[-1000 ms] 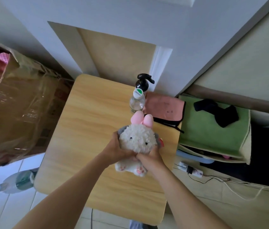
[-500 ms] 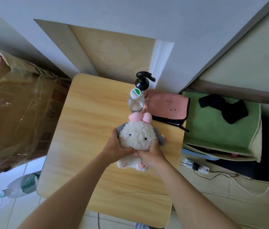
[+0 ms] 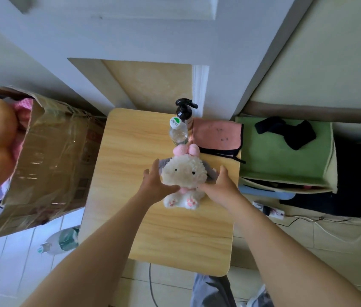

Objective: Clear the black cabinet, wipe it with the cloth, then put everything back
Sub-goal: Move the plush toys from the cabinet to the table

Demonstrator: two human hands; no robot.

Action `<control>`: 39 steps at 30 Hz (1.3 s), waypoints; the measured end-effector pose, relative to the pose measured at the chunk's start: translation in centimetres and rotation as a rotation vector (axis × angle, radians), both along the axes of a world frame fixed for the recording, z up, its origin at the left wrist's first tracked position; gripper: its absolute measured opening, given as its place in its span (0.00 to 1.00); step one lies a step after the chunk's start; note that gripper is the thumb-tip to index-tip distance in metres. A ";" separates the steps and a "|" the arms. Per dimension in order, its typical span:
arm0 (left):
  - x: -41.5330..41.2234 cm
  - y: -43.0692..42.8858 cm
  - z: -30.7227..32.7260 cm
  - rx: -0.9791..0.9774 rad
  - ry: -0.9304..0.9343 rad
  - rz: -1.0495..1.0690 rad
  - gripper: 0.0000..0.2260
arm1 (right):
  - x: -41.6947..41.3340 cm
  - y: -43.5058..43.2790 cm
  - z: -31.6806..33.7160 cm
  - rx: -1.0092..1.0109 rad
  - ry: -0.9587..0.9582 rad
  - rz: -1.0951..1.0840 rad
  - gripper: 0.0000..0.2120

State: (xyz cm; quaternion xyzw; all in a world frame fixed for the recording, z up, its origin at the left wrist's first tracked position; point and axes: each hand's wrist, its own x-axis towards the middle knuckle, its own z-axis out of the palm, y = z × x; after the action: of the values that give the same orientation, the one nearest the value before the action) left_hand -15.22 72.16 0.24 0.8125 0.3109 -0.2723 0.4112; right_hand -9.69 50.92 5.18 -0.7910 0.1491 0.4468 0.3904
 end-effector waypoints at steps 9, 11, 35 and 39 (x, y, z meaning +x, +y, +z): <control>0.2 -8.1 10.5 0.035 -0.118 -0.131 0.42 | -1.9 -8.1 9.2 -0.001 -0.137 -0.011 0.50; 0.2 -10.8 12.3 0.044 -0.125 -0.174 0.41 | -2.7 -10.8 11.3 -0.006 -0.153 -0.015 0.51; -0.1 -74.1 29.0 -0.132 -0.475 -0.935 0.42 | -17.7 -70.4 25.7 -0.162 -0.516 -0.537 0.46; -1.6 -81.7 30.5 -0.163 -0.499 -1.043 0.42 | -20.9 -76.9 27.2 -0.184 -0.556 -0.647 0.46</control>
State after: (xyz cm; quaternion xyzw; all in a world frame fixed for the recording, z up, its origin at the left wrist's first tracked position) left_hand -16.78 -9.51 30.79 0.8635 -0.2583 -0.2623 0.3447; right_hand -30.63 -25.94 32.38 -0.8252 0.3178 0.0562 0.4635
